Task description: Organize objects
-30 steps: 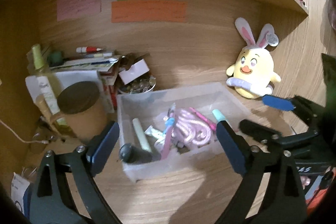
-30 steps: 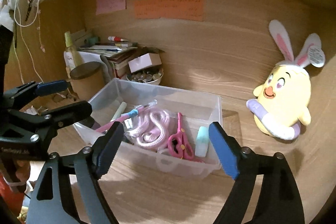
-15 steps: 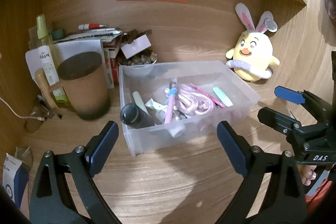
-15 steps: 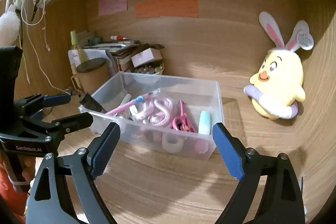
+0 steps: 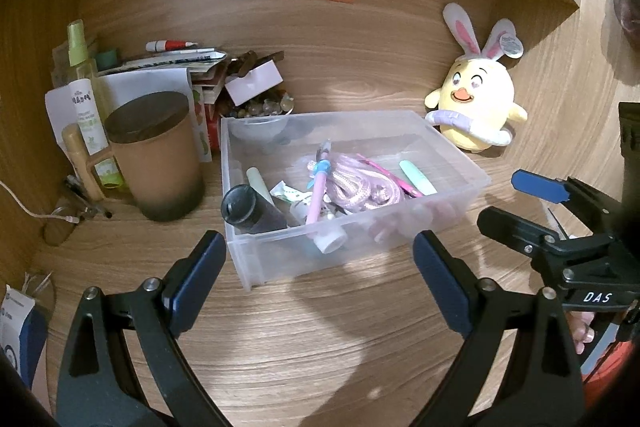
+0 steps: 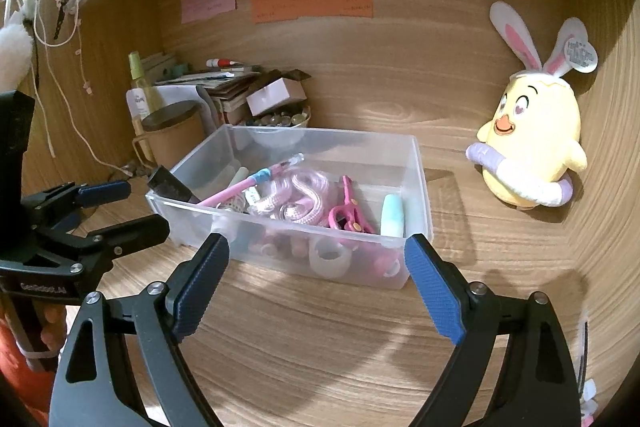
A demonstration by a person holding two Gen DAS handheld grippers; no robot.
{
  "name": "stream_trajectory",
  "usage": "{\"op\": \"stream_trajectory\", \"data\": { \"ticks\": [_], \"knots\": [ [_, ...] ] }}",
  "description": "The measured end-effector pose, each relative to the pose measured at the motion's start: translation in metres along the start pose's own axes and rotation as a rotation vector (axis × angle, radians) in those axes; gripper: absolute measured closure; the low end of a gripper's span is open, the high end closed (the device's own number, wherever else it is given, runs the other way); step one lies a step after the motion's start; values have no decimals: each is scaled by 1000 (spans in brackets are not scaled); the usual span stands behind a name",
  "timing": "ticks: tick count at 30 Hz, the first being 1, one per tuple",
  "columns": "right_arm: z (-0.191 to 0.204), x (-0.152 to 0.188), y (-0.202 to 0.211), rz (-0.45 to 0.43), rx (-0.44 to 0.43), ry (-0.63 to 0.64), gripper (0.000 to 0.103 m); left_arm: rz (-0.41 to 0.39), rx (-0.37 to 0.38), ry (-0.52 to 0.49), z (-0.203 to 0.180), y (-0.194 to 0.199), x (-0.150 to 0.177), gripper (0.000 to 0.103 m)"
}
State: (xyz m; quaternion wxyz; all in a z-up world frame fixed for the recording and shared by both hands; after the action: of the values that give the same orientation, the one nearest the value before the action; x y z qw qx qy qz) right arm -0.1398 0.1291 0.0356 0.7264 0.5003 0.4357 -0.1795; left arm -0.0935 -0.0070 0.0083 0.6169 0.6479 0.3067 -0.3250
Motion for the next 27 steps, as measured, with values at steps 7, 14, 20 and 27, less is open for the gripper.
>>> {"op": "stream_trajectory", "data": {
  "ticks": [7,14,20,27],
  "knots": [
    [0,1,-1,5,2,3,15,-4,5,0,0,0,-1,7],
    [-1,1,-1,3,-5,-2,15,-7,12,3,-1,1,-2,7],
    [-2,1,-1,2,-7,1,15,-11,17,10,0,1,-2,7],
    [0,0,-2,6,-6,4,15,-1,29,3,-3,-1,-1,7]
  ]
}}
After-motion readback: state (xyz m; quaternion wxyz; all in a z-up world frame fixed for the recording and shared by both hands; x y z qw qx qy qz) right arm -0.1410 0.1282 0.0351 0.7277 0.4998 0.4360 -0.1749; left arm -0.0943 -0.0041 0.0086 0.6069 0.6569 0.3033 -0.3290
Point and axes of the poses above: each gripper's, at about its wrist camera, not at the fingertips, and y roughly against the way its jaws point, z to its left, x to its underside, the point moved 4 cm from there along -y, roughly the way its jaws point, and after that the axes turned 5 degrees about -y, right-handed, at the moved point
